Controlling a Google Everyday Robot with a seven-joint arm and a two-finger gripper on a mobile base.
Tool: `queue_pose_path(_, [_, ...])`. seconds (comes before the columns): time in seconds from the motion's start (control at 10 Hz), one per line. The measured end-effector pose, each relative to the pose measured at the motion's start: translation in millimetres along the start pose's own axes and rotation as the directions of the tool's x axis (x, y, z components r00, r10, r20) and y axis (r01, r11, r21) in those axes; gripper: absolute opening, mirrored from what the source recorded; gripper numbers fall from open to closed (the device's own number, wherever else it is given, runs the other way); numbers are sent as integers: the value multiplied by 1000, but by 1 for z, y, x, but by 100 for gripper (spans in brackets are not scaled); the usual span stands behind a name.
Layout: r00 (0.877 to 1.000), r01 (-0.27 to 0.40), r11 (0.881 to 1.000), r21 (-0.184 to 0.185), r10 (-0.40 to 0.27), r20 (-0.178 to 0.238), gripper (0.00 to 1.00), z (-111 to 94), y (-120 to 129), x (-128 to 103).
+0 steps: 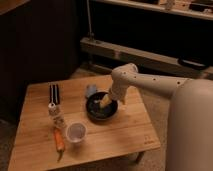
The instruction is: Drag the ceramic bowl in a circle
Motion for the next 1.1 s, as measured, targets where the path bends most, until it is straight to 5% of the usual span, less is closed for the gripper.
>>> queue_pose_path(0.3, [1000,4,1000,-22,-4,17,80,-3,-3,-10])
queue_pose_path(0.7, [994,33,997,-65,-26,110,80,-20,-28,-42])
queue_pose_path(1.1, [991,72,991,-112,-58,120,80,6,-37,-40])
